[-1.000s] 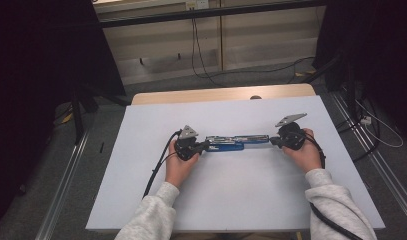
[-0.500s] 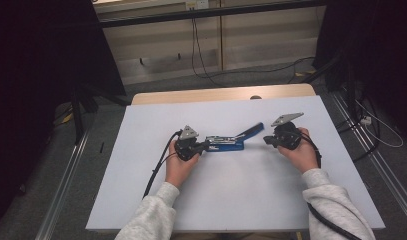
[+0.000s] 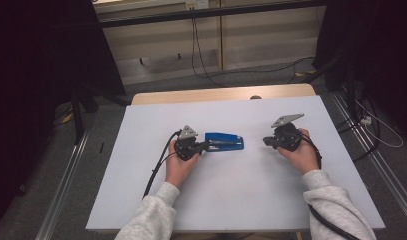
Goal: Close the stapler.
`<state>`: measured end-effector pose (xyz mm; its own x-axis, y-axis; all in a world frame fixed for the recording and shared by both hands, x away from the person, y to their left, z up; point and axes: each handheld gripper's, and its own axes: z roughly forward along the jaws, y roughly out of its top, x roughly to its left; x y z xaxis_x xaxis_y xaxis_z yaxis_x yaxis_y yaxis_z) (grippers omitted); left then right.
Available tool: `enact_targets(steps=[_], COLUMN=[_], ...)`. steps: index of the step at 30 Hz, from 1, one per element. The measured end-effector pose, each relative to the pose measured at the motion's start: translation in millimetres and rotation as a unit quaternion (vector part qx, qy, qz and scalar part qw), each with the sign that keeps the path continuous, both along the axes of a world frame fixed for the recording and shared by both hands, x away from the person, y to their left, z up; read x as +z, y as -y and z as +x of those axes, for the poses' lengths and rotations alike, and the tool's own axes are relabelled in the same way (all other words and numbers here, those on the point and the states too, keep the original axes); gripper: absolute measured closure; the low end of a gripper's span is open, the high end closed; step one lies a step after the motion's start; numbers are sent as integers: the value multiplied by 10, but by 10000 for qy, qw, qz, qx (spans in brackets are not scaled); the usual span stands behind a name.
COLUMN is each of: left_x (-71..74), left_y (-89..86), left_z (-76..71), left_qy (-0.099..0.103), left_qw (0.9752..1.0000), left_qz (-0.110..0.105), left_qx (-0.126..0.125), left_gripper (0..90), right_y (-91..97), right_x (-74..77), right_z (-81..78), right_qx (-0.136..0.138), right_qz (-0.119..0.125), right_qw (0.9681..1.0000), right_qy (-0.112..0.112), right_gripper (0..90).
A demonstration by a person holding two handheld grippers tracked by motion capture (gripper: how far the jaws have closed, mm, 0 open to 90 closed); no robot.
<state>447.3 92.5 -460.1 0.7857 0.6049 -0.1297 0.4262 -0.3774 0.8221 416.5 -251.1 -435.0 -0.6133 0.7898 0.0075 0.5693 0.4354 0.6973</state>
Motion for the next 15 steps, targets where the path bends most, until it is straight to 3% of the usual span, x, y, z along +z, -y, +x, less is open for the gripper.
enact_targets(steps=[6, 10, 15], left_x=[2, 60, 113], left_y=[-3, -38, -141], left_z=[-13, -68, -114], left_qy=[60, 11, -98], left_qw=[9996, 9994, 9990], left_qz=[-83, -228, -374], left_qx=[-277, -262, -219], left_gripper=[865, 803, 696], right_y=[27, 31, 31], right_x=[17, 48, 82], right_z=[-62, -121, -226], right_qx=[-13, -44, -38], right_qz=[188, 335, 337], right_qw=[9998, 9994, 9994], right_qy=[-49, -75, -51], right_gripper=[800, 699, 611])
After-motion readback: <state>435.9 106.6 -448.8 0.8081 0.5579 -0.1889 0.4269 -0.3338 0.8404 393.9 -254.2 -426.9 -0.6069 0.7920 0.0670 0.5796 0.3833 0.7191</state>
